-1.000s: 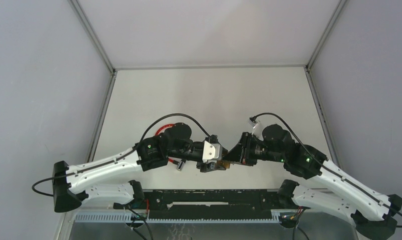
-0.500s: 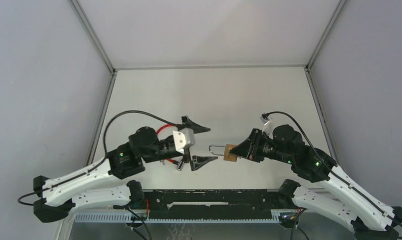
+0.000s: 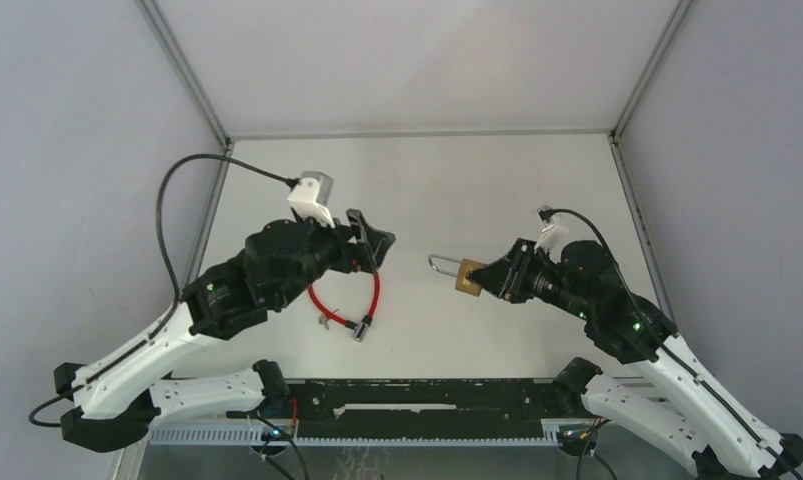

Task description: Unlock with the key

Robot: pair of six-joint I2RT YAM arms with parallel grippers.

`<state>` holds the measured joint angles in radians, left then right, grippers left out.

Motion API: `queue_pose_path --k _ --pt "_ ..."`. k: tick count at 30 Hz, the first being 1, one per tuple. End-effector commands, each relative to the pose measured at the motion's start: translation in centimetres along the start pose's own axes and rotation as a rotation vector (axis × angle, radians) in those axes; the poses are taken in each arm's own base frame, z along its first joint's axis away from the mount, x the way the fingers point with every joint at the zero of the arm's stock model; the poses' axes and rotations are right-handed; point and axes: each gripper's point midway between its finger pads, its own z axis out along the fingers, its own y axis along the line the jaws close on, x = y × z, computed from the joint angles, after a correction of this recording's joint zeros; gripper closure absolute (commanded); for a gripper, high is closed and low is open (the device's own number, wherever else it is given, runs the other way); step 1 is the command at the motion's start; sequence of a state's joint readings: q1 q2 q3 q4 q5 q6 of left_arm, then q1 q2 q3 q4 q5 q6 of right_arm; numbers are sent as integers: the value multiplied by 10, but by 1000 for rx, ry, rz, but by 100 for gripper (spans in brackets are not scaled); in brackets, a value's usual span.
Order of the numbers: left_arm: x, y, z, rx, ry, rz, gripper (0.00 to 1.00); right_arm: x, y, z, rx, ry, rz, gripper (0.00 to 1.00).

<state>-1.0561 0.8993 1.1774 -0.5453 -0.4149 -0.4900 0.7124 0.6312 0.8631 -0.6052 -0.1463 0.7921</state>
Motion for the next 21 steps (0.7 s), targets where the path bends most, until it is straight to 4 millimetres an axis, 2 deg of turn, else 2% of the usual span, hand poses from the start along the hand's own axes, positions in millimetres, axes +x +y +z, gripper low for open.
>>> queue_pose_path --k 1,4,11,15,19,21 --pt "-30 15 -16 -151 -25 -363 12 -53 45 -4 -176 -209 -147 100" --pt "-28 16 -16 -172 4 -563 16 -62 55 -2 -217 -238 -178 100" --pt "-15 -2 -1 -107 106 -913 21 -65 84 -2 -357 -232 -210 100" --pt "-8 -16 14 -69 164 -976 24 -64 100 -5 -434 -225 -220 100" --pt "0 -18 27 -79 183 -989 32 -60 114 -8 -500 -209 -233 100" --pt "7 -18 34 -90 197 -987 32 -57 120 -8 -526 -195 -233 100"
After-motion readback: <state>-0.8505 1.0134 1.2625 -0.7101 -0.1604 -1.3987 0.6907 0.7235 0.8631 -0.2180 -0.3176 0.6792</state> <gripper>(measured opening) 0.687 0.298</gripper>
